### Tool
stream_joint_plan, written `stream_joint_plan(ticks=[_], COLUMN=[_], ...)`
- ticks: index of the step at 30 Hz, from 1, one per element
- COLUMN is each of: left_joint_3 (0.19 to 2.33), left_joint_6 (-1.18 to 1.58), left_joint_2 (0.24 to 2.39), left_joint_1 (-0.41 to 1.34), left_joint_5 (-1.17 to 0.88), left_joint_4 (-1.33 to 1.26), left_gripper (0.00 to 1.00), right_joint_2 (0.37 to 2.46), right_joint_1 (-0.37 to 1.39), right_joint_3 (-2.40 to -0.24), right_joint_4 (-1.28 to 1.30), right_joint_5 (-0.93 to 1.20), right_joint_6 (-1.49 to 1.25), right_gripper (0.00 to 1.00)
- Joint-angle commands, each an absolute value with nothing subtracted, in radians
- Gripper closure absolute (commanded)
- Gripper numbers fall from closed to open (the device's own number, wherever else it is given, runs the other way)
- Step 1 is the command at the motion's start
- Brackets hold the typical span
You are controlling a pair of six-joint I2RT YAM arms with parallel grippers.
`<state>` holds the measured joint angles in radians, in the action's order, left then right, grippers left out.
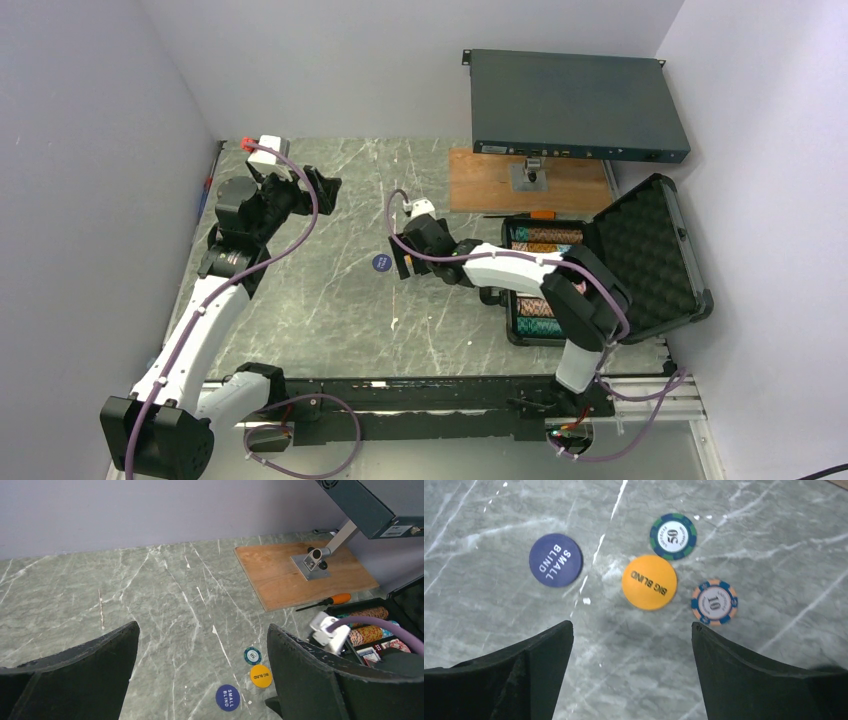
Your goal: Pack up texas hold em set
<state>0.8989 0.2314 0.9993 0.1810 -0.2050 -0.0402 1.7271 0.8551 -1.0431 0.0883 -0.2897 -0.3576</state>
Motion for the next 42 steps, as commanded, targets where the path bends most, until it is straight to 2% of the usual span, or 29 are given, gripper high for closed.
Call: stream_joint_plan(ticks=[1,4,12,20,23,29,42], left_joint_3=[0.942,0.943,0.943,0.940,0.942,0.943,0.942], left_joint_6=[0.240,0.246,0.254,0.253,0.255,0.254,0.255], left_joint_2=[0.990,0.991,0.999,0.996,0.997,0.998,0.997], left_joint_1=[0.176,0.175,0.174,0.173,0.173,0.173,0.173], left_joint_5=[-0.208,-0.216,-0.233,-0.229,-0.233,-0.232,-0.232], left_joint_4=[-0.079,-0.080,-0.083,-0.085,-0.084,-0.084,-0.085], left_gripper=[0.01,0.01,0.01,0.01,0.01,0.01,0.01], right_joint_2=[1.796,1.824,1.875,1.908,1.923,1.934,1.963], right_joint_1=[0.849,0.851,0.851,0.848,0.847,0.835,0.809], right_joint_3=[-1.132,-1.139,-1.167,-1.192,-1.203,-1.198,-1.201], right_joint_4=[0.058,0.053,0.067,0.071,0.074,0.056,0.034], right_joint_5=[-0.251,-0.249,-0.275,-0.333,-0.339,-0.320,-0.285], right_joint_6=[-0.342,-0.330,-0.291,-0.283,-0.279,-0.289,-0.296], right_gripper=[0.15,0.25,0.33,0.33,0.28,0.26,0.27])
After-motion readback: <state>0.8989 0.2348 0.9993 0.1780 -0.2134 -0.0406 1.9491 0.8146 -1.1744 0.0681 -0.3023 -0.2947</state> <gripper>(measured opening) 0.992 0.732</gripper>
